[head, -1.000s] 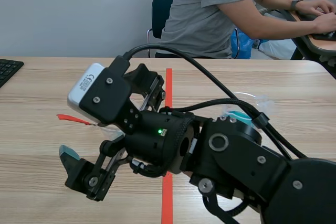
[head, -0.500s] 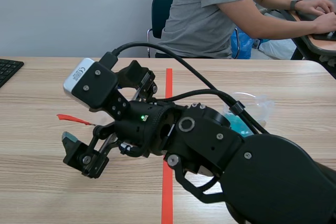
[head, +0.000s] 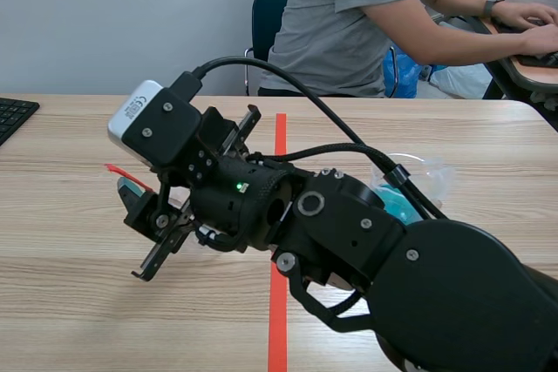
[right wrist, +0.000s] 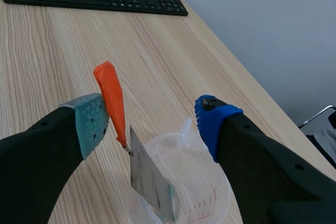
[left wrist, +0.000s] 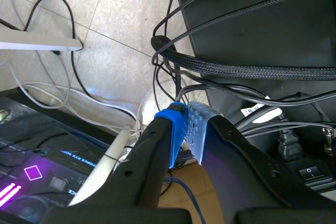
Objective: Do the redox reaction experiment.
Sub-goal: 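Lift the metal plate out of the left beaker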
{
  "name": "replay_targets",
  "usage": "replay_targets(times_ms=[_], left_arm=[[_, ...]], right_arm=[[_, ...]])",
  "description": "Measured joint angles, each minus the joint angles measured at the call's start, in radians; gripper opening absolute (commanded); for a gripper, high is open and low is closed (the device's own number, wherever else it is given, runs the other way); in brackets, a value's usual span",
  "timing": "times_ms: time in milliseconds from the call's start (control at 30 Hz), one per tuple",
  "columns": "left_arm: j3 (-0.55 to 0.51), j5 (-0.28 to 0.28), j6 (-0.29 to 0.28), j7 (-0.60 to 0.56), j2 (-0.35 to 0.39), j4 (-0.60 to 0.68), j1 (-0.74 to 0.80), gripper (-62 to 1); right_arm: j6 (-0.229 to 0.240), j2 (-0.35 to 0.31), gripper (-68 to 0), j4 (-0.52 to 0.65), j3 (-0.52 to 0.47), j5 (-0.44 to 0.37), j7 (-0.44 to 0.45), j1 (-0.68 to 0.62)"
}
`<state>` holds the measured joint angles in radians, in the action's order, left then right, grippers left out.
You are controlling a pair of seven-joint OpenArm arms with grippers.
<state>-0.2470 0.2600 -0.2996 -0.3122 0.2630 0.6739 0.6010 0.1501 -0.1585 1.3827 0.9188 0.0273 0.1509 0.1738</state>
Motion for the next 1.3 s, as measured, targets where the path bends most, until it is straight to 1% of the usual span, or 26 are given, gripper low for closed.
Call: replay_targets(times_ms=[167,267,567,700,900,1033,1100,1167,1233,1300], left_arm=[[0.000,0.000,0.000,0.000,0.000,0.000,0.000,-59.1],[0.000,0.000,0.000,0.000,0.000,0.000,0.000,-59.1],[0.000,0.000,0.000,0.000,0.000,0.000,0.000,-59.1],[0.000,0.000,0.000,0.000,0.000,0.000,0.000,-59.1],[0.000,0.000,0.000,0.000,0.000,0.000,0.000,-59.1],[0.000,0.000,0.000,0.000,0.000,0.000,0.000,-59.1],[0.000,0.000,0.000,0.000,0.000,0.000,0.000,-59.1],[0.000,0.000,0.000,0.000,0.000,0.000,0.000,-59.1],[0.000,-0.001,0.000,0.000,0.000,0.000,0.000,-59.1],[0.000,-0.002,0.000,0.000,0.000,0.000,0.000,-59.1]], right_arm=[[-0.005,-0.005,-48.3,0.000,0.000,0.000,0.025,0.000],[-0.005,-0.005,-51.7,0.000,-0.009,0.000,0.024,0.000],[-0.005,-0.005,-66.9,0.000,-0.068,0.000,0.024,0.000],[-0.005,-0.007,-67.1,0.000,-0.088,0.000,0.025,0.000],[0.007,-0.042,-67.1,0.025,-0.102,-0.005,0.027,0.000],[0.009,-0.082,-67.1,0.081,-0.119,-0.024,0.025,0.000],[0.015,-0.098,-67.1,0.119,-0.129,-0.048,0.025,0.000],[0.030,-0.112,-67.1,0.161,-0.139,-0.068,0.024,0.000],[0.054,-0.126,-67.1,0.200,-0.146,-0.105,0.021,0.000],[0.076,-0.138,-67.1,0.233,-0.154,-0.116,0.005,0.000]])
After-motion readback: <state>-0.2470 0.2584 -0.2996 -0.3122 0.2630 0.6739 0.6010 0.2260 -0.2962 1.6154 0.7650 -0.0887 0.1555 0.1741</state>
